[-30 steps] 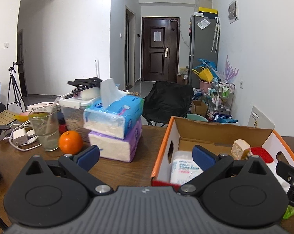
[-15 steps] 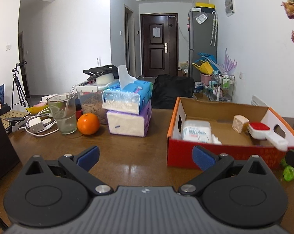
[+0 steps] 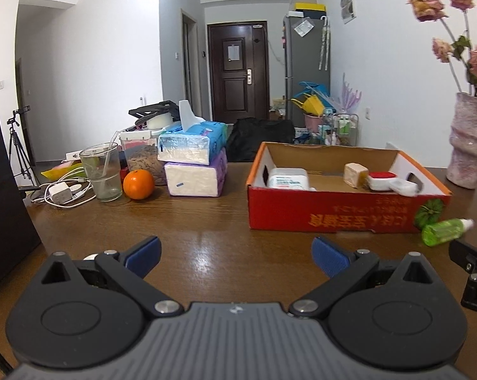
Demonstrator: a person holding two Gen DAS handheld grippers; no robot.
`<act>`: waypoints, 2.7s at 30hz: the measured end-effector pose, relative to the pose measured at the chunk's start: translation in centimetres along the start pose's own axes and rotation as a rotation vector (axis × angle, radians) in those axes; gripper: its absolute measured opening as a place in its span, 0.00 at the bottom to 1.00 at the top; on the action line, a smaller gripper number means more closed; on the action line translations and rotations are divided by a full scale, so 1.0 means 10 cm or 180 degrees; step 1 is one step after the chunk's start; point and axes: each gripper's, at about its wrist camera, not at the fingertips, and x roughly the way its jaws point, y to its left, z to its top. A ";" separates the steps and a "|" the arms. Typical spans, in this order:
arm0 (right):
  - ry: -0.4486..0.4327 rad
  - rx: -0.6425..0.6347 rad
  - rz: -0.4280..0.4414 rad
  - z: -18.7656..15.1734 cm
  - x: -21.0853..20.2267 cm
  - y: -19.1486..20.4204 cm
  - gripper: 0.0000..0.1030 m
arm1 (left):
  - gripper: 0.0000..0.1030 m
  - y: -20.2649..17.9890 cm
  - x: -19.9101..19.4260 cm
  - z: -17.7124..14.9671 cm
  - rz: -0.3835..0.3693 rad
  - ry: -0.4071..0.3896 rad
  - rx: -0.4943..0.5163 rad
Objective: Organize rigid objects
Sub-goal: 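Move both tools back toward the purple knob cap and white tape roll, then close the right tool on the purple knob cap while the left tool nears the tape roll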
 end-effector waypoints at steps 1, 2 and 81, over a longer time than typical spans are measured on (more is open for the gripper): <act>-0.0028 -0.0028 0.0051 0.00 -0.08 0.00 1.00 | 1.00 -0.01 -0.07 -0.02 -0.0025 -0.0005 0.0013; -0.0047 -0.0050 0.0086 0.00 -0.16 -0.01 1.00 | 1.00 -0.01 -0.12 -0.03 -0.0045 -0.0008 0.0021; 0.0744 0.0230 -0.0096 -0.90 -0.51 -2.03 0.49 | 1.00 -1.42 -0.84 -0.58 -0.0660 0.0455 0.0219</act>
